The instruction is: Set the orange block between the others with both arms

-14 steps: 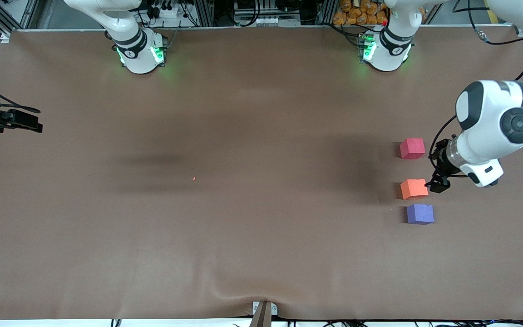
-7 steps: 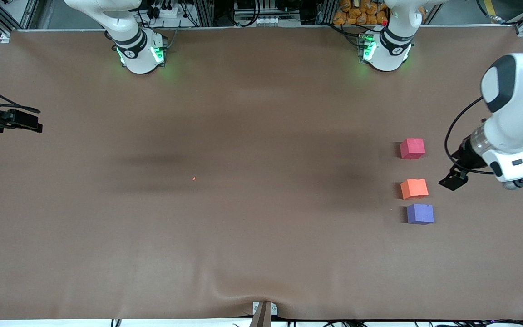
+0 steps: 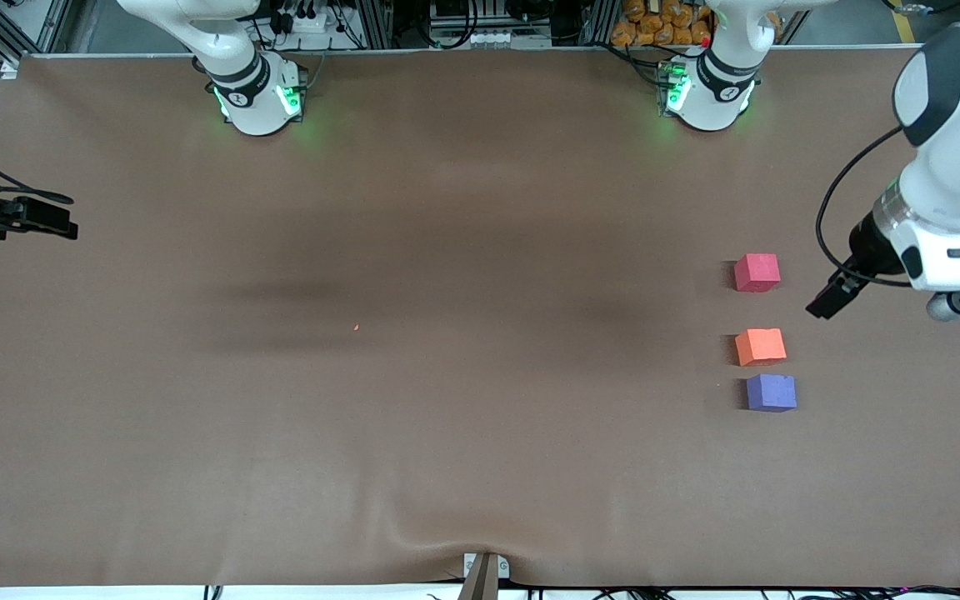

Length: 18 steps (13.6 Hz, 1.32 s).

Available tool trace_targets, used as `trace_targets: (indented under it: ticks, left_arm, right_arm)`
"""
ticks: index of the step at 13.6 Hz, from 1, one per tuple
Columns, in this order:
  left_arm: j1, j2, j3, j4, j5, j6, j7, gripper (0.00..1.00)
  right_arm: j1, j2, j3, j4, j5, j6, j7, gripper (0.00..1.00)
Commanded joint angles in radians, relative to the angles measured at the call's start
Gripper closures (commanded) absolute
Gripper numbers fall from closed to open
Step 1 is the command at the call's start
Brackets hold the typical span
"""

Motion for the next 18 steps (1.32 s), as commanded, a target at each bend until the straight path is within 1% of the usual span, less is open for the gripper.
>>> trace_targets:
  ticks: [1, 2, 3, 4, 6, 8, 9, 12, 14, 16, 18]
  left_arm:
    - [-0.010, -0.045, 0.027, 0.006, -0.015, -0.053, 0.174, 0.00]
    - [-0.011, -0.053, 0.033, 0.013, -0.021, -0.075, 0.265, 0.00]
    - [-0.016, -0.054, 0.039, 0.041, -0.045, -0.116, 0.357, 0.00]
    - [-0.030, -0.055, 0.057, 0.074, -0.053, -0.172, 0.447, 0.00]
    - [-0.056, -0.053, 0.093, 0.131, -0.061, -0.272, 0.602, 0.00]
    - [-0.054, -0.050, 0.099, 0.193, -0.076, -0.363, 0.718, 0.00]
    - [-0.051, -0.053, 0.091, 0.208, -0.076, -0.398, 0.739, 0.00]
    - [-0.047, -0.056, 0.085, 0.240, -0.105, -0.438, 0.799, 0.00]
    - [-0.044, -0.058, 0.085, 0.279, -0.122, -0.495, 0.861, 0.00]
    - [-0.042, -0.058, 0.088, 0.296, -0.122, -0.509, 0.896, 0.00]
    - [-0.045, -0.068, 0.085, 0.296, -0.121, -0.509, 0.876, 0.00]
  right_arm:
    - [0.003, -0.011, 0.007, 0.028, -0.007, -0.026, 0.011, 0.00]
    - [0.003, -0.011, 0.007, 0.028, 0.007, -0.026, 0.013, 0.00]
    - [-0.002, -0.012, 0.003, 0.028, 0.036, -0.028, 0.014, 0.00]
    - [-0.007, -0.012, 0.001, 0.028, 0.047, -0.028, 0.014, 0.00]
    - [-0.004, -0.012, 0.001, 0.028, 0.044, -0.026, 0.011, 0.00]
    - [0.000, -0.012, 0.003, 0.028, 0.033, -0.026, 0.008, 0.00]
    - [-0.003, -0.012, 0.003, 0.028, 0.033, -0.026, 0.006, 0.00]
    - [-0.004, -0.011, 0.003, 0.029, 0.007, -0.022, 0.003, 0.00]
    - [-0.002, -0.008, 0.003, 0.029, 0.002, -0.022, 0.003, 0.00]
    - [-0.007, -0.006, 0.003, 0.029, 0.004, -0.022, 0.003, 0.00]
    - [-0.007, -0.005, 0.003, 0.029, 0.004, -0.022, 0.003, 0.00]
